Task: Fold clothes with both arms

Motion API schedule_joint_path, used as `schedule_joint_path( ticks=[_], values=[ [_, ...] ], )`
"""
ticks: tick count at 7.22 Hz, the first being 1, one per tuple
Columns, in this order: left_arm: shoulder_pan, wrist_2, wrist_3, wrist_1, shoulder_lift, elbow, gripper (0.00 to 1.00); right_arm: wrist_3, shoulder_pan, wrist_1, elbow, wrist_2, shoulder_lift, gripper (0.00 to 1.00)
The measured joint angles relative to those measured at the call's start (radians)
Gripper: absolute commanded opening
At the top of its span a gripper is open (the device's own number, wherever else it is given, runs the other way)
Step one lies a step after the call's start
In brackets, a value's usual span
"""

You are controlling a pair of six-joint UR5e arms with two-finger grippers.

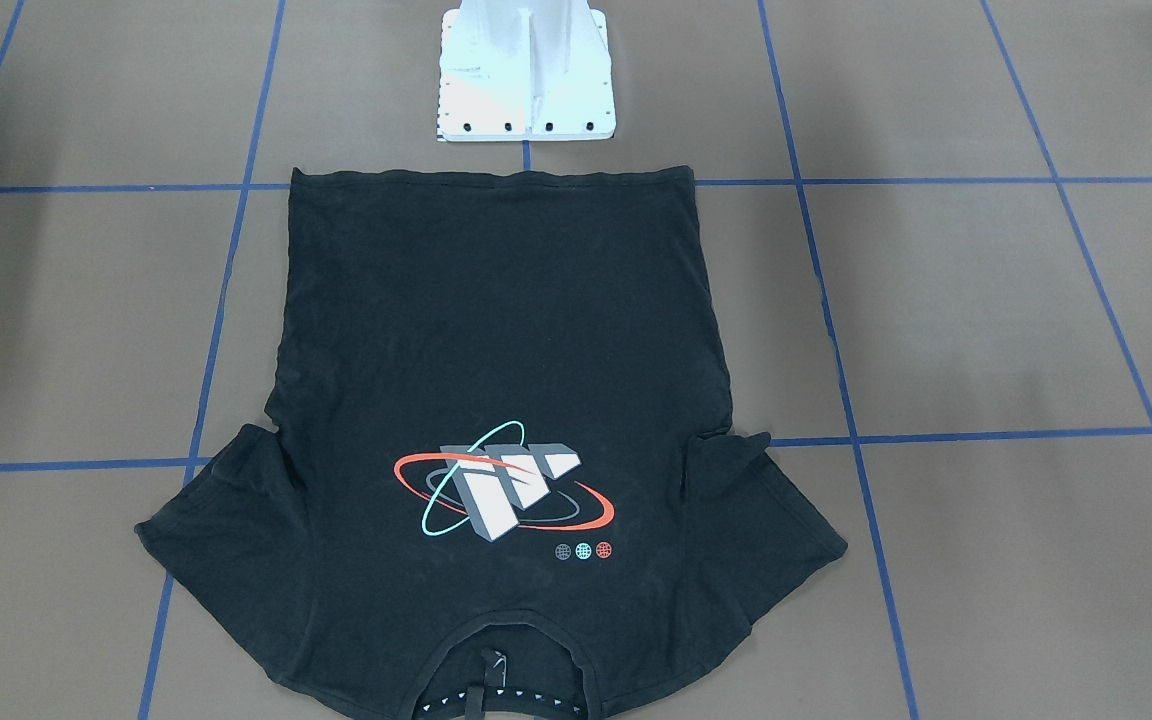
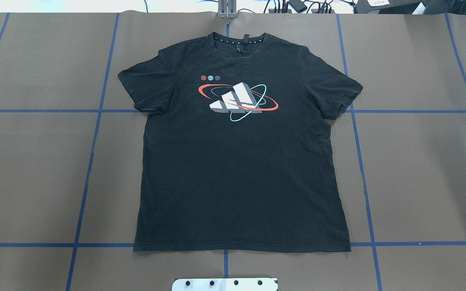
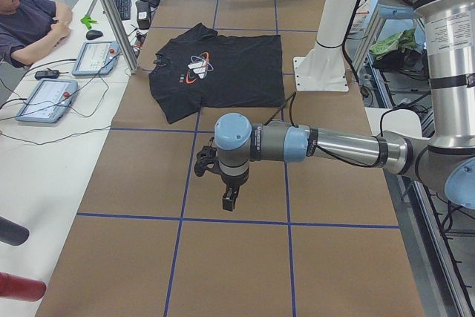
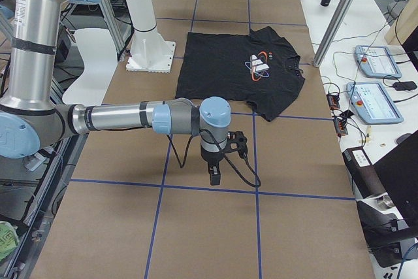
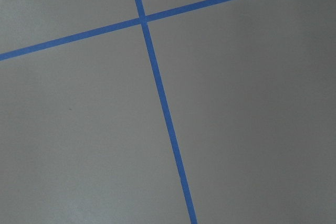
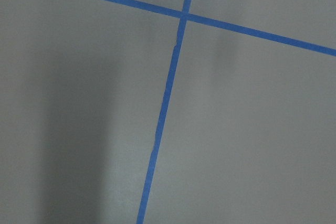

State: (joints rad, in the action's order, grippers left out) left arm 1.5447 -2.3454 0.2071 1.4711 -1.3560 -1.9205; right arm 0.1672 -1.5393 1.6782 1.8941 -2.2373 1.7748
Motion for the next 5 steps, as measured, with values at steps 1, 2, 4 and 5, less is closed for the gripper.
schedule_joint_path(
  ticks=[1,2,4,5],
  values=[
    [0.000,0.000,0.000,-0.001,0.001,-0.009,1.00,0.000,0.000,0.000,0.000,0.000,0.000,1.00],
    [0.000,0.000,0.000,-0.004,0.002,-0.029,1.00,0.000,0.001,0.000,0.000,0.000,0.000,1.00],
    [0.000,0.001,0.000,-0.003,-0.004,-0.052,1.00,0.001,0.001,0.000,0.005,-0.011,-0.004,1.00],
    [-0.001,0.001,-0.004,-0.001,-0.029,-0.055,1.00,0.000,0.001,0.000,0.005,-0.040,-0.014,1.00]
  ],
)
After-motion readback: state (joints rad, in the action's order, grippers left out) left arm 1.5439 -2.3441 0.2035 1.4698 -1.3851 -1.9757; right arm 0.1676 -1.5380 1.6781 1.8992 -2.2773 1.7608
